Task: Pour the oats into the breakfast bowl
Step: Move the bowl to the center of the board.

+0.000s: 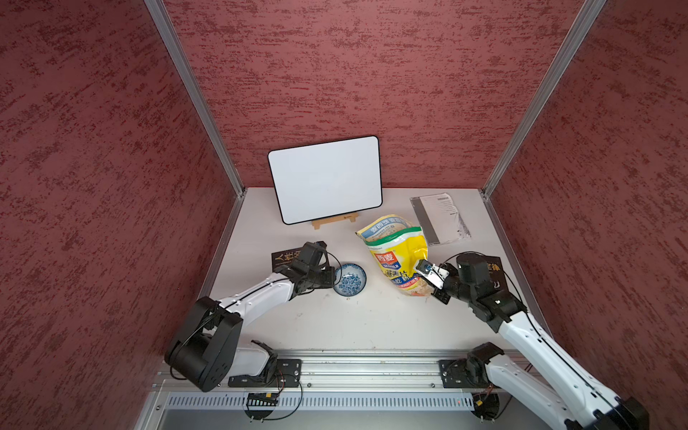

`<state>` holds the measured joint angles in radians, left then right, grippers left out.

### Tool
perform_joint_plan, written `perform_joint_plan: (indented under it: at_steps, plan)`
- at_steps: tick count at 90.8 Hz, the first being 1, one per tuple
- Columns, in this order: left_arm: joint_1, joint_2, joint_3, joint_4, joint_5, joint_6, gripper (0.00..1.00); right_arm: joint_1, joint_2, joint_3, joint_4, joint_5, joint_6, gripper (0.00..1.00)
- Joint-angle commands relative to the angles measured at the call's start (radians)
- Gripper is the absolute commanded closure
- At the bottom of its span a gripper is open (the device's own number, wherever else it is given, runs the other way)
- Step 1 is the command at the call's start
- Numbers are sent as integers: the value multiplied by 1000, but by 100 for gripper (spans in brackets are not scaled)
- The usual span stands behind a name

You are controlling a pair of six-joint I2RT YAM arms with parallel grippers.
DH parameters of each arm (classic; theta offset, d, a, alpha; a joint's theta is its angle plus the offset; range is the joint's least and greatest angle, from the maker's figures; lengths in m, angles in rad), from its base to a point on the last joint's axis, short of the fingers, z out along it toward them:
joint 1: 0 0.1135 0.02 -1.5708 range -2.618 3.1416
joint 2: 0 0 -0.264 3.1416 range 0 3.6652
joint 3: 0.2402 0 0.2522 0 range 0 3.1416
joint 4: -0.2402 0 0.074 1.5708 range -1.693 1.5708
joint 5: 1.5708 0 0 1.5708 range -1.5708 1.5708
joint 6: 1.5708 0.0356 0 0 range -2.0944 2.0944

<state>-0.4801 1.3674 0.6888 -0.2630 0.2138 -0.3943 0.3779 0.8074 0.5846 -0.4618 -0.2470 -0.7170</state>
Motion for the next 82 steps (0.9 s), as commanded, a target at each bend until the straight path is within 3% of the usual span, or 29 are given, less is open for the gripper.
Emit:
perform_joint_plan:
  at_steps: [1,20,48,54,65,82]
  plan:
    - [10,30,72,18,-57,54,100,1,-27,79,32,9,-13,100]
    - [86,150,169,39,-46,120,100,1,-26,86,12,14,-26,100]
    - [92,260,241,8,27,153,95,-2,-11,116,-28,8,-73,100]
    - [96,265,243,12,37,154,90,-3,4,156,-85,2,-101,100]
    - [107,248,244,1,43,166,69,-7,40,228,-190,-7,-139,100]
    - [142,123,235,-49,37,199,45,-19,73,298,-271,10,-204,100]
